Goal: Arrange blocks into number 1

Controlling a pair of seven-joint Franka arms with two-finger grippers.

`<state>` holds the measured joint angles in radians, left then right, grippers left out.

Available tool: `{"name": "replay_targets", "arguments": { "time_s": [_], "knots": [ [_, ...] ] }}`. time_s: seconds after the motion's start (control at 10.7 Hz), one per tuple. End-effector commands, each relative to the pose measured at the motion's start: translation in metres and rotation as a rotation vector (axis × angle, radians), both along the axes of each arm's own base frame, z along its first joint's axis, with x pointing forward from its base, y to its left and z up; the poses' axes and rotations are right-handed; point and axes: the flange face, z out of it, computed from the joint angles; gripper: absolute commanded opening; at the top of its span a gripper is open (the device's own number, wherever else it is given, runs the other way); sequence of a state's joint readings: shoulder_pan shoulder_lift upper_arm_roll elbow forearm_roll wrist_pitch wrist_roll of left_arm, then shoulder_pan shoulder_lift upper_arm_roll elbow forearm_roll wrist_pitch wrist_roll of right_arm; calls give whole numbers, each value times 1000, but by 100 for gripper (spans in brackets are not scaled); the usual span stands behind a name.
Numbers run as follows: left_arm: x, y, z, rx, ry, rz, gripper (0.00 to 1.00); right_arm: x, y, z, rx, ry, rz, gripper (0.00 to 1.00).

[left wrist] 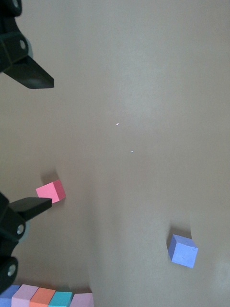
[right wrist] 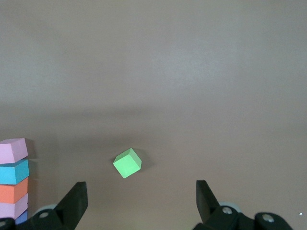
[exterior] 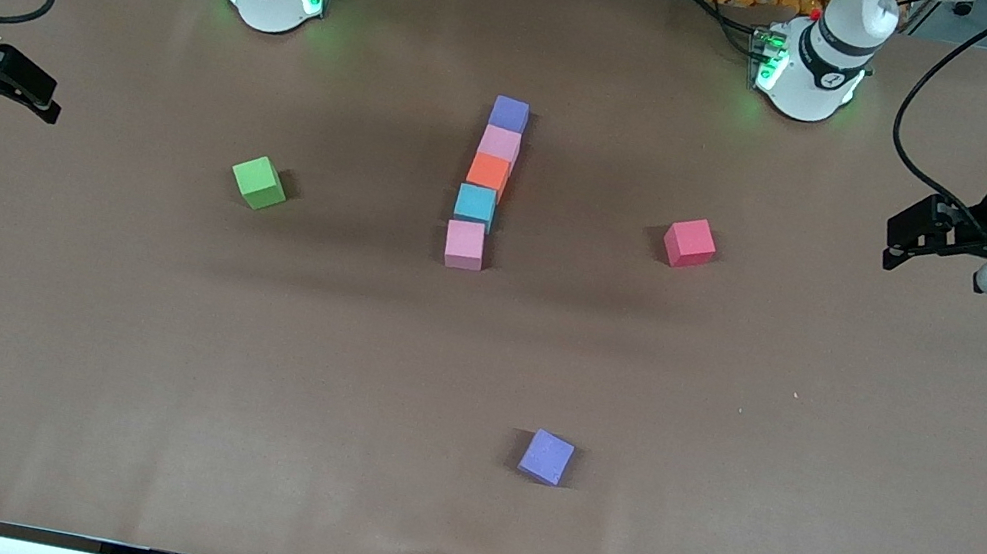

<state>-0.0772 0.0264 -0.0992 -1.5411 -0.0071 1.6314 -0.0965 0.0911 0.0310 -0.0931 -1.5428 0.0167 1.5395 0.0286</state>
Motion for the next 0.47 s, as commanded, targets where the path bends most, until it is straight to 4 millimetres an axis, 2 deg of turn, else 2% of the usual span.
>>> {"name": "replay_targets", "arguments": {
  "time_s": [0.0, 0.38],
  "knots": [
    [-5, 1, 3, -22, -5, -5, 100, -2, -2, 3, 14, -18, 12, 100],
    [-5, 0, 4, -24, -4, -5, 100, 1, -1, 2, 19, -30, 16, 100]
  ]
}}
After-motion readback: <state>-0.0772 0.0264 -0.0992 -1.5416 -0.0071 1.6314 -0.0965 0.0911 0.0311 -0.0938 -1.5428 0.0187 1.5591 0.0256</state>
